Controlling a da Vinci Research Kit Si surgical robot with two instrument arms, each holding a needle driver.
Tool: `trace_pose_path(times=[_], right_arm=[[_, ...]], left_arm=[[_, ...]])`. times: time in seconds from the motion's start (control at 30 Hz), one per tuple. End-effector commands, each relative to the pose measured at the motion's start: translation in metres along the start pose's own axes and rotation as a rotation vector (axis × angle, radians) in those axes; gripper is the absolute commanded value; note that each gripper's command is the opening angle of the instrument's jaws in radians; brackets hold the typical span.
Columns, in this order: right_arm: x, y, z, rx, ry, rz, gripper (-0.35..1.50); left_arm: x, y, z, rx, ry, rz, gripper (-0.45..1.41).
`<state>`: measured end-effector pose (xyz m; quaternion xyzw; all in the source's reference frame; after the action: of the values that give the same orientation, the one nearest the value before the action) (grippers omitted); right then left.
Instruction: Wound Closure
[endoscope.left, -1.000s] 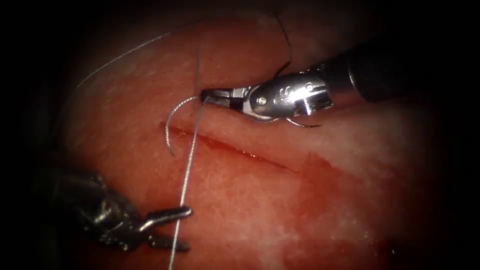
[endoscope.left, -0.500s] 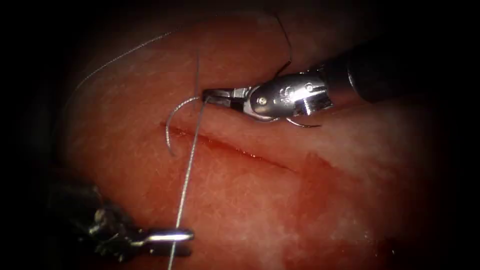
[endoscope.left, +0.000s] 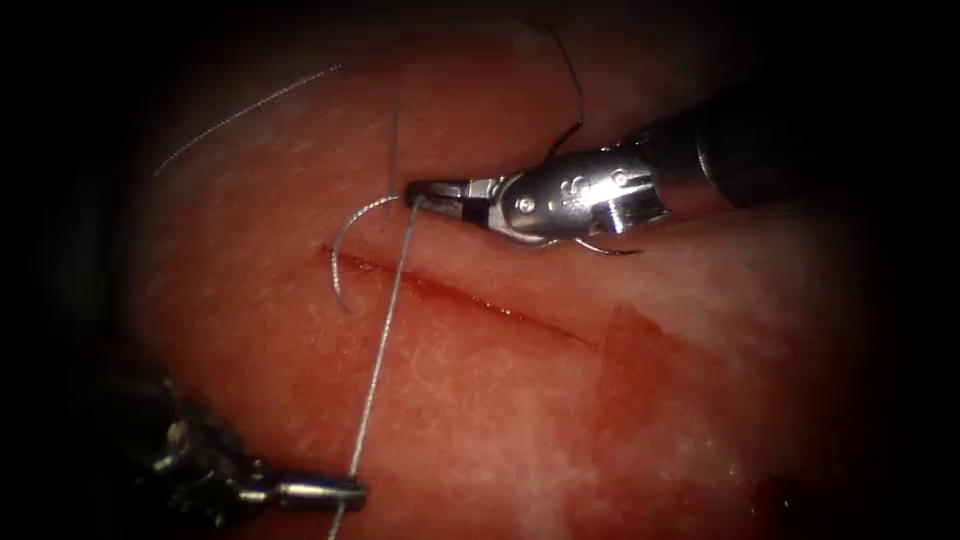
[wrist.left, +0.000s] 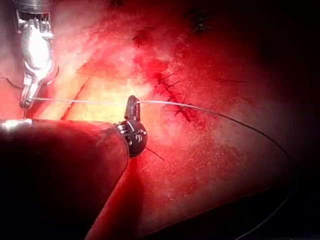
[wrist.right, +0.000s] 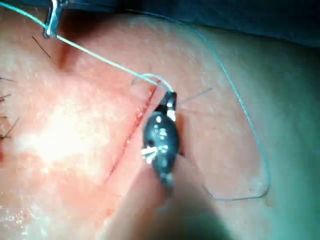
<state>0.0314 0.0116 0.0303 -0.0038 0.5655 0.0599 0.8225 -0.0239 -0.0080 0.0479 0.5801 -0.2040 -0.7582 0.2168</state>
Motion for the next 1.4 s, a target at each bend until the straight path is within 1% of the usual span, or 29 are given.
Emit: trace_pose_path(times=[0.03, 0.27, 0.4, 0.47, 0.57, 0.6, 0.73, 0.77, 0.8, 0.83, 0.87, 0.93, 0.97, 1.0, 1.03, 1.17, 1.23, 1.27, 1.33, 1.4], right_arm=[[-0.0002, -0.0012, 0.0006, 0.004, 0.002, 0.002, -0.35], [-0.0002, -0.0010, 0.0007, 0.003, 0.001, 0.003, -0.35], [0.0001, -0.0019, 0.0002, 0.013, 0.001, 0.000, -0.35], [0.0004, -0.0029, -0.0002, 0.020, 0.001, -0.002, -0.35], [0.0012, -0.0045, -0.0010, 0.033, 0.010, -0.002, -0.35], [0.0019, -0.0054, -0.0014, 0.040, 0.014, -0.002, -0.35], [0.0038, -0.0073, -0.0022, 0.055, 0.026, 0.004, -0.35], [0.0048, -0.0078, -0.0024, 0.063, 0.032, 0.008, -0.08], [0.0055, -0.0079, -0.0026, 0.066, 0.034, 0.012, 0.17], [0.0063, -0.0079, -0.0029, 0.068, 0.032, 0.020, 0.66], [0.0067, -0.0078, -0.0029, 0.065, 0.037, 0.024, 0.89], [0.0073, -0.0071, -0.0031, 0.059, 0.044, 0.081, 1.16], [0.0074, -0.0068, -0.0031, 0.060, 0.043, 0.102, 1.25], [0.0075, -0.0063, -0.0031, 0.061, 0.047, 0.123, 1.30], [0.0075, -0.0060, -0.0031, 0.064, 0.048, 0.136, 1.30], [0.0070, -0.0042, -0.0030, 0.074, 0.054, 0.184, 1.43], [0.0066, -0.0032, -0.0031, 0.075, 0.058, 0.187, 1.41], [0.0064, -0.0028, -0.0031, 0.077, 0.063, 0.187, 1.36], [0.0060, -0.0021, -0.0033, 0.116, 0.092, 0.186, 1.26], [0.0057, -0.0016, -0.0037, 0.149, 0.132, 0.182, 1.25]], left_arm=[[0.0005, 0.0012, 0.0004, -0.002, 0.002, -0.005, -0.45], [0.0004, 0.0013, 0.0005, -0.003, 0.006, -0.003, -0.45], [0.0000, 0.0004, -0.0006, -0.007, 0.019, -0.009, -0.45], [-0.0003, -0.0003, -0.0018, 0.017, 0.009, -0.015, -0.45], [-0.0011, -0.0015, -0.0045, 0.062, -0.012, -0.029, -0.45], [-0.0016, -0.0023, -0.0065, 0.083, -0.049, -0.040, -0.45], [-0.0026, -0.0032, -0.0097, 0.104, -0.098, -0.049, -0.45], [-0.0030, -0.0035, -0.0110, 0.116, -0.123, -0.056, -0.45], [-0.0032, -0.0036, -0.0115, 0.121, -0.132, -0.058, -0.45], [-0.0036, -0.0038, -0.0123, 0.128, -0.149, -0.062, -0.45], [-0.0038, -0.0039, -0.0126, 0.133, -0.155, -0.063, -0.45], [-0.0042, -0.0041, -0.0131, 0.139, -0.169, -0.066, -0.45], [-0.0043, -0.0041, -0.0132, 0.138, -0.175, -0.060, -0.45], [-0.0044, -0.0041, -0.0133, 0.138, -0.181, -0.061, -0.45], [-0.0046, -0.0041, -0.0134, 0.139, -0.189, -0.061, -0.45], [-0.0050, -0.0042, -0.0134, 0.138, -0.206, -0.044, -0.45], [-0.0051, -0.0042, -0.0135, 0.137, -0.212, -0.038, -0.45], [-0.0052, -0.0042, -0.0136, 0.137, -0.216, -0.033, -0.45], [-0.0053, -0.0043, -0.0138, 0.136, -0.221, -0.034, -0.45], [-0.0055, -0.0044, -0.0142, 0.134, -0.224, -0.029, -0.45]])
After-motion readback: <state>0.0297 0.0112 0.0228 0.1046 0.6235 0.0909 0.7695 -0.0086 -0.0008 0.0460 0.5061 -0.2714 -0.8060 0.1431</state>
